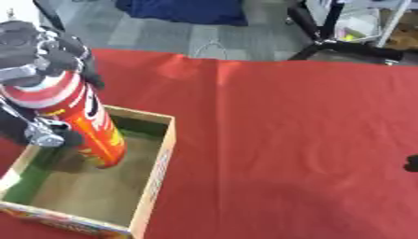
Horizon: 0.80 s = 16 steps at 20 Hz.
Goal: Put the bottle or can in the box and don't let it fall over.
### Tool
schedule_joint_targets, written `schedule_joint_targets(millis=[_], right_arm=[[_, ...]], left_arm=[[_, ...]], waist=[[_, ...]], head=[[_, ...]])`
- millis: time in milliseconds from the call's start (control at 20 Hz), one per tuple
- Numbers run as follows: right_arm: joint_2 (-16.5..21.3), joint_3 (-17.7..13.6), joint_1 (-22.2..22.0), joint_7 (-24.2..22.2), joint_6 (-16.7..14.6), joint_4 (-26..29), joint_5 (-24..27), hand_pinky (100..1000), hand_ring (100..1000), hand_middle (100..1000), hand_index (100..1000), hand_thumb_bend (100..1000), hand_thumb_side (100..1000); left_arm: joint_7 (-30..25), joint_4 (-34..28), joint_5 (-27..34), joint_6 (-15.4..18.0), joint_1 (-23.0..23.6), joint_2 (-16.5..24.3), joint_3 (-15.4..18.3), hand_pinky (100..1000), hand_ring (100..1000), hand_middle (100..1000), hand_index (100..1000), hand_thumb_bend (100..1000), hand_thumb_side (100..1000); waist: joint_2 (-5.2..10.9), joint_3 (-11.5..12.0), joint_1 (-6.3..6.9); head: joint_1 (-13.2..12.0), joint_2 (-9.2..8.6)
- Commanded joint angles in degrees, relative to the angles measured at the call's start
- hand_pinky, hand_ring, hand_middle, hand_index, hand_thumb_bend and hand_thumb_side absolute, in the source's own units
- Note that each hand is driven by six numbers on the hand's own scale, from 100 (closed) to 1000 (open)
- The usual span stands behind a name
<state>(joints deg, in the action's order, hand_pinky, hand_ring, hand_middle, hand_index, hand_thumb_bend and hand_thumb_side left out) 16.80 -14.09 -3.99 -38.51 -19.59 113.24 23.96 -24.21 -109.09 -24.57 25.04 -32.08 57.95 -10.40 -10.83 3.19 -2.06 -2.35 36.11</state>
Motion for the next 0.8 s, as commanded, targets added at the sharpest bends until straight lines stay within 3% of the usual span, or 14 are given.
schedule_joint_targets(millis=[50, 100, 150, 300, 600, 750, 800], right_arm=[[0.7, -0.5, 0.4, 0.1, 0.1, 1.4, 0.0, 775, 790, 625, 793, 100, 470], [0.7, -0.5, 0.4, 0.1, 0.1, 1.4, 0.0, 776, 790, 625, 793, 100, 470], [0.7, -0.5, 0.4, 0.1, 0.1, 1.4, -0.1, 776, 790, 625, 793, 100, 470], [0.8, -0.5, 0.3, 0.2, 0.1, 1.4, -0.1, 775, 789, 625, 793, 100, 470], [0.8, -0.6, 0.1, 0.4, 0.1, 1.4, -0.2, 775, 789, 624, 792, 100, 470], [0.8, -0.6, 0.1, 0.5, 0.0, 1.4, -0.2, 775, 789, 624, 792, 100, 470], [0.8, -0.5, 0.1, 0.5, 0.0, 1.4, -0.1, 775, 789, 624, 792, 100, 470]], left_arm=[[-1.7, 0.1, -1.2, 0.5, -0.2, 1.3, 0.7, 998, 975, 899, 860, 427, 342], [-2.0, 0.2, -1.5, 0.6, -0.2, 1.3, 0.9, 1000, 1000, 938, 891, 457, 491], [-2.1, 0.2, -2.0, 0.6, -0.2, 1.3, 1.2, 1000, 1000, 980, 924, 567, 710], [-0.7, 0.4, -4.0, 0.4, -0.3, 1.2, 2.0, 1000, 1000, 999, 926, 630, 890], [1.7, 0.9, -5.5, -0.2, 0.0, 1.1, 2.2, 1000, 1000, 1000, 929, 571, 890], [2.0, 0.8, -4.8, -0.5, 0.0, 0.8, 2.2, 1000, 1000, 998, 918, 477, 852], [2.4, 0.8, -3.7, -0.7, -0.1, 0.5, 2.3, 1000, 1000, 972, 899, 277, 792]], waist=[[0.63, 0.0, 0.26], [0.67, 0.0, 0.26], [0.70, 0.1, 0.26], [0.81, 0.2, 0.28], [0.86, 0.3, 0.24], [0.88, 0.3, 0.22], [0.90, 0.3, 0.21]], head=[[-0.2, -0.71], [-0.3, -0.72], [-0.4, -0.72], [-0.4, -0.70], [-0.5, -0.59], [-0.5, -0.53], [-0.5, -0.48]])
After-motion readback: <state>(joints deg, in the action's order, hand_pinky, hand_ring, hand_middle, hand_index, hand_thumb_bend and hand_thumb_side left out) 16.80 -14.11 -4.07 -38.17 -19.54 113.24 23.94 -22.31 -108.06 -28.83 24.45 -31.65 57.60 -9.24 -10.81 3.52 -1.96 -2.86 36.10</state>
